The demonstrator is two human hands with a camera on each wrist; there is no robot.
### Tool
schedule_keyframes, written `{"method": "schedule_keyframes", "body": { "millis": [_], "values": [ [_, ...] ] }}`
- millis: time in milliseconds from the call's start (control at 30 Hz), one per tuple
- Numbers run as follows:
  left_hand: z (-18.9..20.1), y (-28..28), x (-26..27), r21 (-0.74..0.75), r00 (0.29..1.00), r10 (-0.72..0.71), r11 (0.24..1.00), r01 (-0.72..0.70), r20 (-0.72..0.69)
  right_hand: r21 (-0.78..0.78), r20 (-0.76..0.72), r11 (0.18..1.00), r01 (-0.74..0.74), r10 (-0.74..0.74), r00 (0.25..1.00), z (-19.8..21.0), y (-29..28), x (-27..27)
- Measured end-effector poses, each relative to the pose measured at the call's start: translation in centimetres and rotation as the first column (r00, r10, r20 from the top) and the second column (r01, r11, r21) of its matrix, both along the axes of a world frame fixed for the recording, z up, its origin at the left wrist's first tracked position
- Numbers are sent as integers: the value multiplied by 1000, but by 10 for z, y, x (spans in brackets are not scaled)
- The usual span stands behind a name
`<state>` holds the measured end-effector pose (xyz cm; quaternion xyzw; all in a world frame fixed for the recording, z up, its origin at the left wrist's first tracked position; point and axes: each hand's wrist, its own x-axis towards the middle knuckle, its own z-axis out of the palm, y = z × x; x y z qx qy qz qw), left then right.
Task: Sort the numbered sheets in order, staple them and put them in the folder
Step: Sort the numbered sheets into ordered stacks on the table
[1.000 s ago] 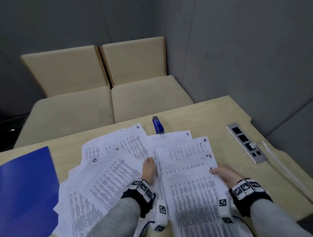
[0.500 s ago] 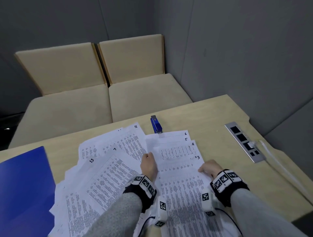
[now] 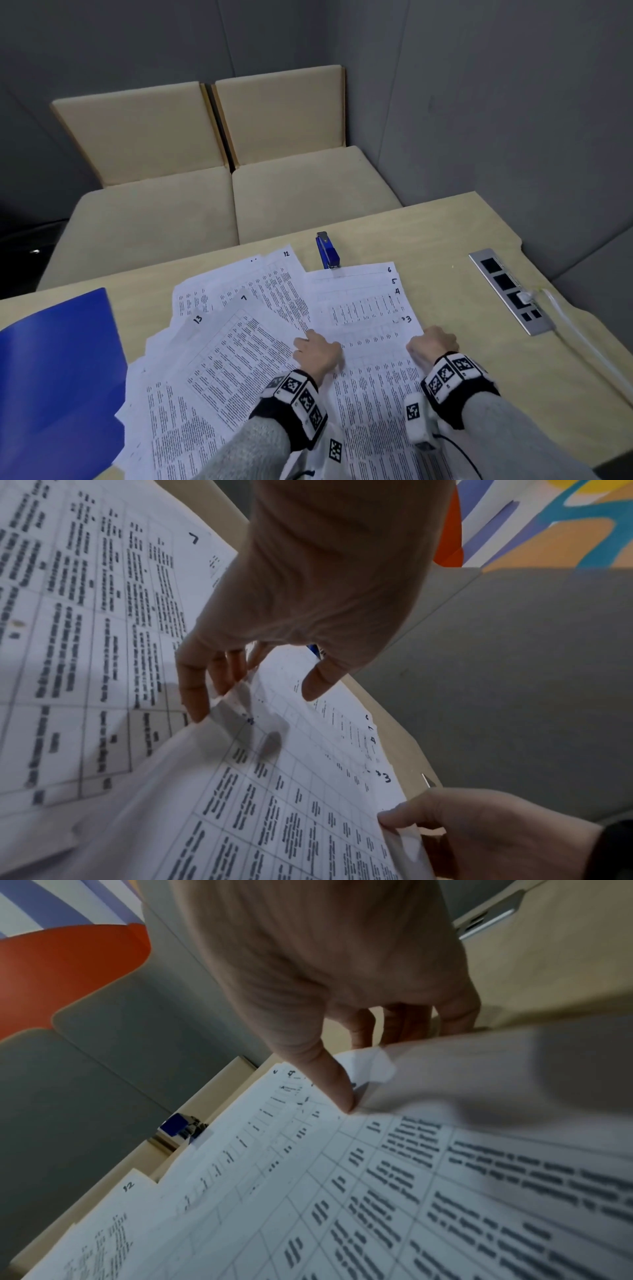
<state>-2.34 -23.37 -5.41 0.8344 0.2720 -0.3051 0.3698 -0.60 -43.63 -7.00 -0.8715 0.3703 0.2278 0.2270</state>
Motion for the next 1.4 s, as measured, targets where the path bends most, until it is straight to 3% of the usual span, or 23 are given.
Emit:
{"method": "schedule_keyframes", "body": {
  "millis": [200, 300, 400, 533, 667, 767, 867, 967, 1067, 1200, 1300, 1400],
  "values": [
    [5, -15, -3, -40, 997, -74, 996, 75, 24, 134, 81, 991, 14, -25, 996, 13, -19, 6],
    [9, -23, -7, 20, 963, -203, 979, 203, 175, 63, 160, 998, 25, -34, 986, 28, -43, 24],
    [7, -9, -11, 64, 875, -303, 951, 302, 378, -45, 229, 999, 21, -10, 973, 37, -63, 48],
    [7, 43, -21, 164, 812, -341, 940, 299, 473, -132, 293, 991, 2, 37, 955, 39, -65, 67],
    [3, 116, -34, 344, 796, -334, 924, 169, 505, -236, 342, 961, -140, 217, 914, 44, -24, 59],
    [2, 167, -38, 539, 835, -351, 839, 80, 423, -125, 459, 946, -298, 321, 829, 44, 36, 36],
    [-4, 204, -40, 626, 902, -332, 774, 93, 276, 70, 530, 868, -492, 385, 755, 33, 98, -7],
    [-13, 220, -40, 583, 931, -311, 799, 148, 189, 112, 402, 796, -595, 511, 760, 17, 139, -41],
    [-18, 226, -36, 567, 936, -307, 808, 161, 171, -67, 242, 747, -661, 655, 716, 8, 150, -58],
    [-13, 230, -31, 615, 920, -346, 770, 168, 182, -99, 248, 733, -673, 674, 696, 1, 149, -66],
    [-9, 224, -34, 599, 847, -425, 783, 167, 319, -70, 241, 751, -656, 651, 720, 3, 146, -69],
    [-10, 218, -44, 609, 678, -536, 776, 161, 504, -39, 180, 755, -655, 650, 738, 10, 148, -65]
  ]
}}
